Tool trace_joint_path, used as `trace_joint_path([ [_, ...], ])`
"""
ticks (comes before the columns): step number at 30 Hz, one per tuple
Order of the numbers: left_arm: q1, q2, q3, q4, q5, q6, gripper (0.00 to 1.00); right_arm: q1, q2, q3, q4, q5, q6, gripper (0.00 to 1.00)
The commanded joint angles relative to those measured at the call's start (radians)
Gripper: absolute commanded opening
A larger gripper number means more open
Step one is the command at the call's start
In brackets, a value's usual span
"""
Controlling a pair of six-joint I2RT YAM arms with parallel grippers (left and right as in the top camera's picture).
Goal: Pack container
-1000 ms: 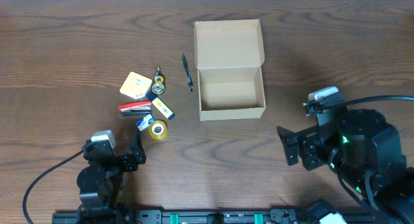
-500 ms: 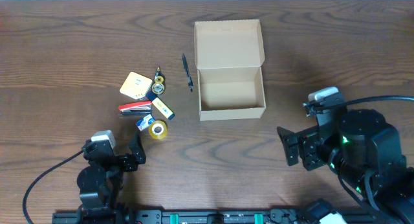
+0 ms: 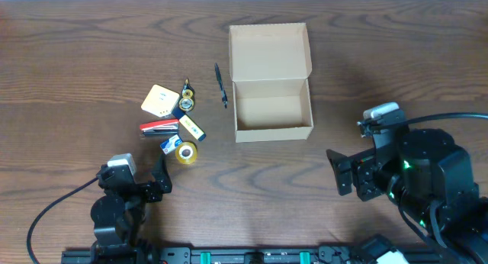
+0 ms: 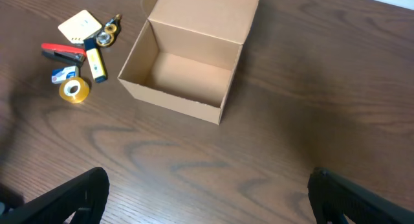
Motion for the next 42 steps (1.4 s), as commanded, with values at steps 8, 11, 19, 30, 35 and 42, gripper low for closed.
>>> trace_joint_path([
  [8,0.002,-0.007,-0.02,-0.002,-0.009,0.0,0.95,-0.005,0.0,-0.001,-0.002,0.01,-0.004,0.99],
  [11,0.002,-0.007,-0.02,-0.002,-0.008,0.0,0.95,-0.005,0.0,-0.001,-0.002,0.011,-0.004,0.99],
  [19,0.002,-0.007,-0.02,-0.002,0.002,0.0,0.95,-0.005,0.0,-0.001,-0.002,0.011,-0.004,0.99],
  [30,0.002,-0.006,-0.019,0.009,0.003,-0.085,0.95,-0.005,0.0,-0.001,-0.002,0.011,-0.004,0.99],
  [35,0.001,0.013,0.043,-0.016,0.055,-0.076,0.95,-0.005,0.0,-0.001,-0.002,0.011,-0.004,0.99],
  [42,0.002,0.233,0.245,-0.077,0.054,0.027,0.95,-0.005,0.0,-0.001,-0.002,0.011,-0.004,0.99],
])
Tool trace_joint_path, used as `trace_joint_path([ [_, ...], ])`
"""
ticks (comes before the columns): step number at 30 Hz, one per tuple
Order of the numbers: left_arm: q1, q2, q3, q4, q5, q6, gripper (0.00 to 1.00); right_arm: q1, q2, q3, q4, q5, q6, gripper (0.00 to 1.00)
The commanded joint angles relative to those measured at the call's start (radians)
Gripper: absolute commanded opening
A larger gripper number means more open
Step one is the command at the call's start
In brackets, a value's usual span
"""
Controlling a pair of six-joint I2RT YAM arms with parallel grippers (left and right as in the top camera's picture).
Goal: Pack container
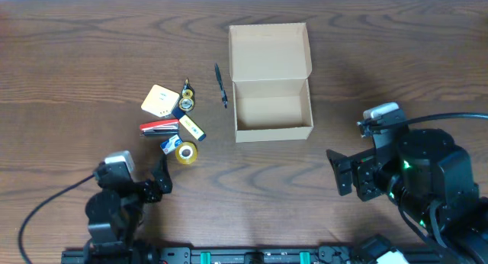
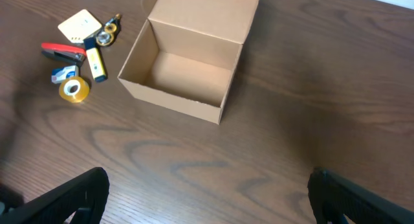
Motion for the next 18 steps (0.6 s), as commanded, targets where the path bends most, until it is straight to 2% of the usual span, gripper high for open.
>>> trace_joint_path([
  [1,0.002,0.132,0.125,-0.029,0.01,0.069,0.95,-0.005,0.0,0.0,0.0,0.011,-0.004,0.99],
  [4,0.001,0.326,0.274,-0.098,0.01,0.142,0.95,-0.005,0.0,0.0,0.0,0.011,-0.004,0.99],
  [12,0.002,0.694,0.583,-0.248,0.009,0.277,0.96,-0.005,0.0,0.0,0.0,0.011,-0.004,0.99],
  [18,0.002,0.92,0.76,-0.329,0.001,0.308,0.95,-0.005,0.0,0.0,0.0,0.01,-0.004,1.0],
])
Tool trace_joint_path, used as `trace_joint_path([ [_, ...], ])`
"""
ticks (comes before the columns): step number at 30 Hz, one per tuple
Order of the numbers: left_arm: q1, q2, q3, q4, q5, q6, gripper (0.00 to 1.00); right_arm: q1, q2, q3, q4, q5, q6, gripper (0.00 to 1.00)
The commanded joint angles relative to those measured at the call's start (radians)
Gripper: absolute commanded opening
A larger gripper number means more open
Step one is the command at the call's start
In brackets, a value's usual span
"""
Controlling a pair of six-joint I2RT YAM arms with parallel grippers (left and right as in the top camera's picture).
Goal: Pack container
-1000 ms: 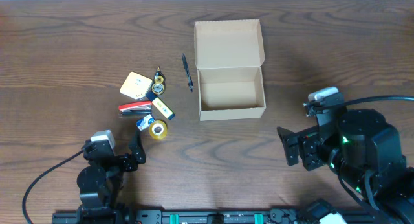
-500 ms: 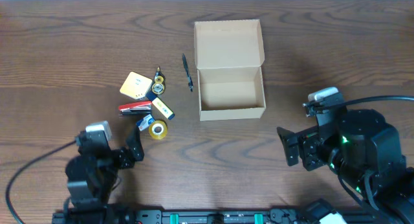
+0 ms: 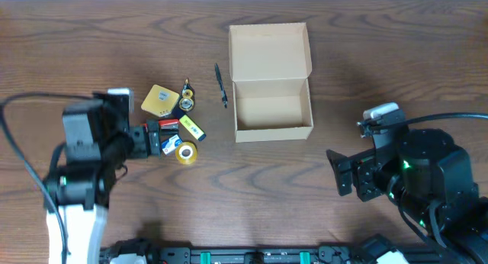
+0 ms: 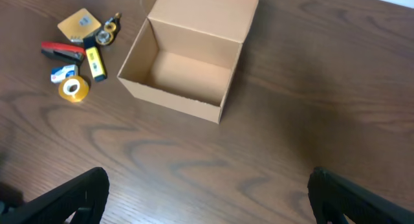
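Note:
An open cardboard box (image 3: 272, 110) stands mid-table with its lid flap laid back; it looks empty (image 4: 187, 74). To its left lies a cluster: a yellow pad (image 3: 159, 101), a red stapler (image 3: 169, 125), a yellow-blue marker (image 3: 192, 128), a small blue-white item (image 3: 170, 146), a yellow tape roll (image 3: 185, 152) and a brass keyring (image 3: 187, 102). A dark pen (image 3: 221, 85) lies between the cluster and the box. My left gripper (image 3: 152, 139) is at the cluster's left edge, by the stapler, jaws apart. My right gripper (image 4: 207, 198) hangs open over bare table, right of the box.
The right arm's base (image 3: 427, 180) fills the lower right corner. The left arm (image 3: 80, 161) reaches up from the lower left. Bare wood table (image 3: 252, 188) lies in front of the box.
My left arm has moved from the lower left corner up to the cluster, its gripper now at the red stapler. The right arm and all objects are where they were.
At both earlier moments my two arms rested near the front edge, grippers open, with the box empty and the items untouched. Now the left gripper is at the cluster by the stapler; the right arm has stayed still.

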Motion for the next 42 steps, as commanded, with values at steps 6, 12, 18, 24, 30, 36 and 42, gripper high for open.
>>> trace_joint_path([
  [6,0.002,0.216,0.183,-0.011,-0.005,0.092,0.95,-0.005,0.0,0.001,0.001,0.011,-0.004,0.99],
  [12,0.003,0.358,0.293,-0.009,-0.046,0.095,0.95,-0.005,0.0,0.001,0.001,0.011,-0.004,0.99],
  [18,0.003,0.5,0.386,-0.01,-0.046,0.091,0.95,-0.005,0.0,0.001,0.001,0.011,-0.003,0.99],
  [24,0.013,0.629,0.46,-0.012,-0.045,0.09,0.95,-0.005,0.0,0.001,0.001,0.011,-0.004,0.99],
  [30,0.065,0.725,0.517,-0.009,0.024,0.076,0.95,-0.005,0.0,0.001,0.001,0.011,-0.004,0.99],
  [36,0.115,0.769,0.529,0.043,0.086,0.061,0.95,-0.005,0.0,0.001,0.001,0.011,-0.004,0.99],
  [42,0.111,0.822,0.529,0.078,0.087,0.096,0.95,-0.005,0.0,0.001,0.001,0.011,-0.004,0.99],
])
